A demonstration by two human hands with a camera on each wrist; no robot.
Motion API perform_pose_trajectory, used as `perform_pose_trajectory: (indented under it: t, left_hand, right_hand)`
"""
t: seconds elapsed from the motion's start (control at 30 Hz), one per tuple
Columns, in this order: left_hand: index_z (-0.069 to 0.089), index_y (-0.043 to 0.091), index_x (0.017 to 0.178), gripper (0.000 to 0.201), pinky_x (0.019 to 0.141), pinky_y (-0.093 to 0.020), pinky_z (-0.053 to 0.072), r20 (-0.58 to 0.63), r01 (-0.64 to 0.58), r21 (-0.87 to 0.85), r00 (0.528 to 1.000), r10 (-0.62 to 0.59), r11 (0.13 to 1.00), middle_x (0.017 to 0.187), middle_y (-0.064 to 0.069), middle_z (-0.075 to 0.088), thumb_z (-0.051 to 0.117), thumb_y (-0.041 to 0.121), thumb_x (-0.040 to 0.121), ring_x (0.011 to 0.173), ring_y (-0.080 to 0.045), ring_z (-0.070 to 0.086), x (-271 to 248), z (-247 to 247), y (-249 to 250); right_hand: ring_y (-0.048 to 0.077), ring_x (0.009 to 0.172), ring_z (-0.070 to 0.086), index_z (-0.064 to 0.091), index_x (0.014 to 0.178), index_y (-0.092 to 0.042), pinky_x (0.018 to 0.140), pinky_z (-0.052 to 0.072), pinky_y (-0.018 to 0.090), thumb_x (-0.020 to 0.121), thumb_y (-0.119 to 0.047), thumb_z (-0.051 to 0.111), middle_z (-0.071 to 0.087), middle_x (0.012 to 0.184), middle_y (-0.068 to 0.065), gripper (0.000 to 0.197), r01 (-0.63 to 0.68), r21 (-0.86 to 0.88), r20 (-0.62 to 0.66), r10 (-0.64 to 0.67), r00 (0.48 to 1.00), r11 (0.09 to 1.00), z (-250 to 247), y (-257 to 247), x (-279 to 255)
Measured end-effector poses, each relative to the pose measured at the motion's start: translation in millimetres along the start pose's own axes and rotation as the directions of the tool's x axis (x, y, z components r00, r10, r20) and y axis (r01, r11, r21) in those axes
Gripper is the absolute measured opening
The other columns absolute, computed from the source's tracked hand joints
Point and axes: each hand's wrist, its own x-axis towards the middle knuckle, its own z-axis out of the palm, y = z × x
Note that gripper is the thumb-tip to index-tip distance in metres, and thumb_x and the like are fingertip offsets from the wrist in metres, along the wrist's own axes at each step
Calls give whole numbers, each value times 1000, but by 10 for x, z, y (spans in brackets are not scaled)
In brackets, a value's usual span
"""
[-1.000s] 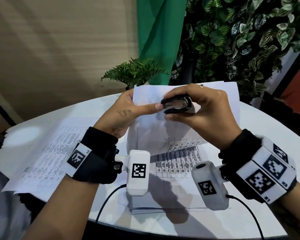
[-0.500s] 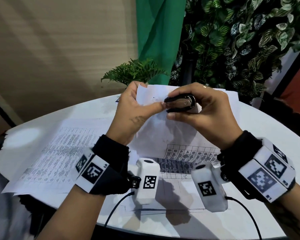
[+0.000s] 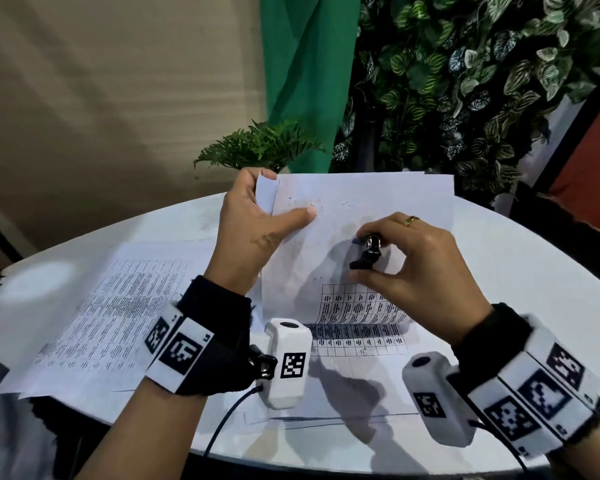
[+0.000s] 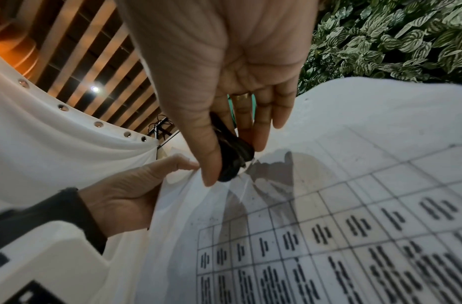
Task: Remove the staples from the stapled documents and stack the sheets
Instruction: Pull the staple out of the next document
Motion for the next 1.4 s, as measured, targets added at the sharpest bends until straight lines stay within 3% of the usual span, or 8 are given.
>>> perform_pose_trajectory:
  t: [0.3,0.53,0.67,0.77,0.97,1.13,1.23,1.4]
  left_hand:
    - [45,9,96,44,60,-14,49,64,-54,50,997,51,997,91,-1,56,73,-11,69,70,1,61,-13,-31,9]
    - [52,14,97,44,69,-17,48,38,-91,180,996,86,979,88,7,59,81,8,65,76,0,58,-11,-124,62]
    - [46,19,124,77,90,-24,37,116,-336,700,924,364,630,117,7,53,80,43,58,108,-10,49,26,-230,252]
    - [48,31,124,79,97,-45,39,313,-409,834,903,293,371,120,10,56,63,64,53,116,-21,49,46,-65,437]
    - [72,21,81,31,76,-46,51,400,-344,786,916,1,514,72,3,68,78,47,64,76,-24,63,253,82,510]
    - [72,1,79,21,56,-27,38,461,-297,683,884,-79,667,72,-24,65,75,22,77,58,-18,51,303,83,526]
    - [72,0,78,18,48,-22,32,464,-258,658,879,-111,708,61,-16,58,74,18,79,51,-7,44,325,90,513]
    - [72,-3,88,19,55,-23,33,486,-213,586,864,-130,782,76,-27,63,72,14,80,61,-13,46,334,118,487]
  right_hand:
    - [0,93,54,68,94,-25,72,37,2,61,-28,84,49,125,-6,37,-107,203,73,94,993,973,-401,33,375]
    - [8,84,63,70,95,-20,77,52,27,56,-28,84,66,93,-7,43,-140,216,133,113,985,966,-507,-39,467]
    - [4,85,61,70,99,-17,78,51,20,56,-31,83,65,91,-10,46,-128,181,117,108,987,975,-502,-111,443]
    - [5,82,62,71,97,-16,77,51,20,56,-29,84,66,91,-7,45,-117,202,102,98,990,972,-468,-168,432]
    - [8,87,62,71,95,-16,82,51,32,57,-26,85,67,94,-2,42,-111,240,47,103,994,964,-472,-154,392]
    - [0,89,57,69,99,-19,74,53,23,61,-19,86,61,102,-4,42,-10,234,-61,25,998,972,-392,-109,330]
    - [13,95,59,68,105,-12,68,55,28,65,-13,82,57,111,3,43,157,166,-157,-131,979,974,-266,-84,277]
    - [22,97,61,69,105,-4,83,52,37,68,-3,76,64,107,8,38,309,32,-200,-297,934,950,-156,-22,314]
